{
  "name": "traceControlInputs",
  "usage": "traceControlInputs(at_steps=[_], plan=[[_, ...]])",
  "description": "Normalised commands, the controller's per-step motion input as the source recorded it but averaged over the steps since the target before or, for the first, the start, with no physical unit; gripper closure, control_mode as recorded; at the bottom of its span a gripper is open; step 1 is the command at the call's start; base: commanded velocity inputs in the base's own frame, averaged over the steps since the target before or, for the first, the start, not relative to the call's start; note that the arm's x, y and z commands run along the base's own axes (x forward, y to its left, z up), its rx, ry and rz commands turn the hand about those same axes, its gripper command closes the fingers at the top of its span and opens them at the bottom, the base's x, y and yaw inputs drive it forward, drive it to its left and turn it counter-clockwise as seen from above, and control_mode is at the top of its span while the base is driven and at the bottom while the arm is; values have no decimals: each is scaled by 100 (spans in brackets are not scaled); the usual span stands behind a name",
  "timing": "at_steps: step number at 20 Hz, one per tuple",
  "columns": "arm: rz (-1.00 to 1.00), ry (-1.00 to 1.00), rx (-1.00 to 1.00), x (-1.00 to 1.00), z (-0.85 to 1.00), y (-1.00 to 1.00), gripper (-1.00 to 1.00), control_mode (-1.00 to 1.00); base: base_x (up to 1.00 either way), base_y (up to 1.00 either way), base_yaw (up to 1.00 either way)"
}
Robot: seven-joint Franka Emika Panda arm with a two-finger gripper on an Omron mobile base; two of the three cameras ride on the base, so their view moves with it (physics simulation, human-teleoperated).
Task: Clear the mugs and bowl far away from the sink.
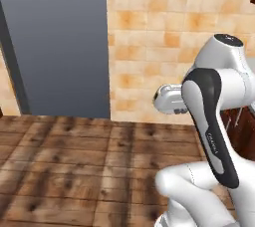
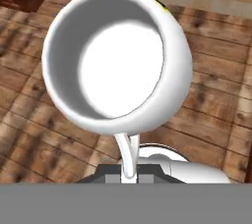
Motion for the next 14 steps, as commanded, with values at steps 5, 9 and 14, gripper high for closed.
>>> traceControlInputs(at_steps=[5,9,14], plan=[[0,0,0,0,0,0,100,100,-23,100,67],[0,0,0,0,0,0,100,100,18,100,50],[0,0,0,0,0,0,100,100,43,100,36]])
